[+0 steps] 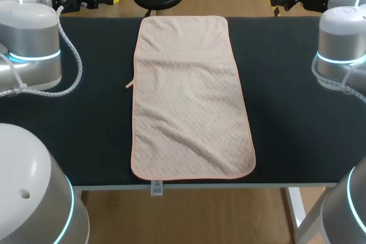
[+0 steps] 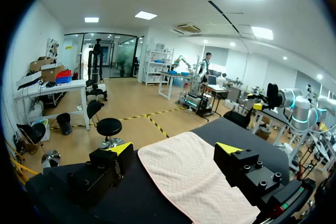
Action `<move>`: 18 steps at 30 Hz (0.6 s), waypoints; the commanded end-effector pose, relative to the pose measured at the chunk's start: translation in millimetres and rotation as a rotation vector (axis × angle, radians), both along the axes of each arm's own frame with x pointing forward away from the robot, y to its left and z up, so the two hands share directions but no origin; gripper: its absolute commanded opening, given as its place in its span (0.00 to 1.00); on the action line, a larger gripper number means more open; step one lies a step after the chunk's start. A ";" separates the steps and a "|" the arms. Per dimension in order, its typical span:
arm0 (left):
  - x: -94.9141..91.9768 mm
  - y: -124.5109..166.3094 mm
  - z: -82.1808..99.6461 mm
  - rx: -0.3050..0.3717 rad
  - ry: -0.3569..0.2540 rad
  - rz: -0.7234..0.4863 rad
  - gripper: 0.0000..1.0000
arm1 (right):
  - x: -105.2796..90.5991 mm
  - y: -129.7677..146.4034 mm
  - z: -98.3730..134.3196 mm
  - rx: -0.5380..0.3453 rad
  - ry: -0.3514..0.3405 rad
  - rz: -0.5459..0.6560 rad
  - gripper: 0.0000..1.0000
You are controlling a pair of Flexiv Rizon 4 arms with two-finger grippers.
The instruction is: Fold the towel
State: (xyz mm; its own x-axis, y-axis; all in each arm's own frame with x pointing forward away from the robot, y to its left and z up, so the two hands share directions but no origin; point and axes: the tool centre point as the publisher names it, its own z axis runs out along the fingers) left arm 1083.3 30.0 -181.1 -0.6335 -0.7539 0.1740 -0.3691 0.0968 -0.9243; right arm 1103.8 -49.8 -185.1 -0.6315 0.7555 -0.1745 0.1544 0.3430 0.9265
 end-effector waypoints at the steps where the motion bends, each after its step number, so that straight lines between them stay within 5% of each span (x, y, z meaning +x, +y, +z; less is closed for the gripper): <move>1: -0.4 -0.3 -0.8 -0.001 -0.003 0.003 1.00 | 0.5 -0.1 0.1 -0.001 0.001 0.001 1.00; 15: -0.4 -0.3 -0.8 -0.001 -0.003 0.003 1.00 | 0.5 -0.1 0.1 -0.001 0.001 0.001 1.00; 18: -0.5 -2.4 -2.0 0.065 0.003 -0.077 1.00 | 1.6 7.5 -2.9 -0.146 0.024 0.104 1.00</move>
State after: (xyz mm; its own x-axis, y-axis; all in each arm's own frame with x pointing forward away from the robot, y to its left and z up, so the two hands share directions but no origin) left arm 1080.1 24.3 -182.7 -0.6623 -0.7366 0.1368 -0.3440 0.1368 -0.9289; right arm 1100.9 -43.2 -188.4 -0.6543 0.7253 -0.2141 0.1252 0.3831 0.9152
